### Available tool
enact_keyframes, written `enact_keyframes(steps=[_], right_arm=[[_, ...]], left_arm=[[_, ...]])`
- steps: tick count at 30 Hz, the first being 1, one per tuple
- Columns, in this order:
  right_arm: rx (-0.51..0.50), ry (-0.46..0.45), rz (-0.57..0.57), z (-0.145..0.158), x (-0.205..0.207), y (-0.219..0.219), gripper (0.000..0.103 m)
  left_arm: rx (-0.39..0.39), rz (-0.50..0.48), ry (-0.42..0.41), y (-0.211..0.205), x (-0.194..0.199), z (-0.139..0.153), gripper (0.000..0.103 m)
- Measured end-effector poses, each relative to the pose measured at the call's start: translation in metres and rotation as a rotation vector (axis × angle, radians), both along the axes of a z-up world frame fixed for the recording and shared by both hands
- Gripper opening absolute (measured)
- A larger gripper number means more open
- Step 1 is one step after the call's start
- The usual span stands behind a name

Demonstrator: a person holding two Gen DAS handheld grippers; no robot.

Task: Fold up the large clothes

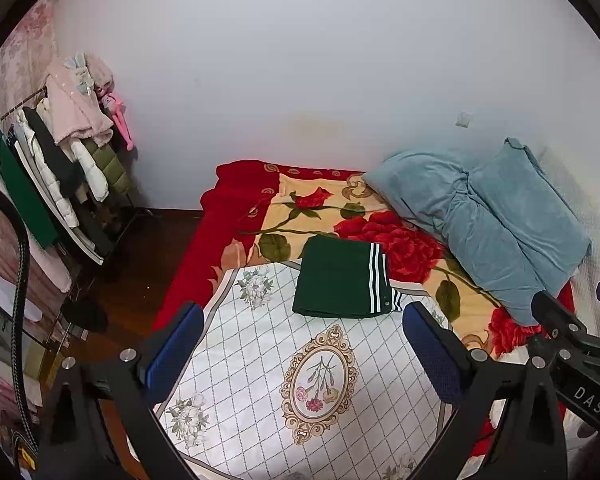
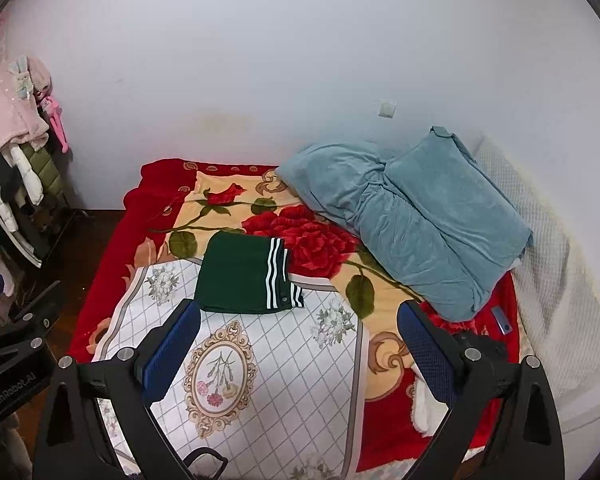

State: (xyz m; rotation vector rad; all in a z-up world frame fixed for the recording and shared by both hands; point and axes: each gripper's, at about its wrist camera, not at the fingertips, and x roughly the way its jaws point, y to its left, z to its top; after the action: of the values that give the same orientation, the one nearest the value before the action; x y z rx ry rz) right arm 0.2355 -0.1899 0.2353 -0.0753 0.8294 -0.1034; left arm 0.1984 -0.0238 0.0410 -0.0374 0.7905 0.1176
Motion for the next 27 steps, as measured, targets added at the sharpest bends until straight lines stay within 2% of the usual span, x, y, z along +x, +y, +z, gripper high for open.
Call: enact_keyframes(steps=[27], right_arm=[[0.005, -0.006, -0.010, 0.0044, -0.0082, 0.0006, 0.100]], left_arm=[[-0.001, -0.006, -0.007, -0.0069, -0.0005, 0.0087, 0.101]])
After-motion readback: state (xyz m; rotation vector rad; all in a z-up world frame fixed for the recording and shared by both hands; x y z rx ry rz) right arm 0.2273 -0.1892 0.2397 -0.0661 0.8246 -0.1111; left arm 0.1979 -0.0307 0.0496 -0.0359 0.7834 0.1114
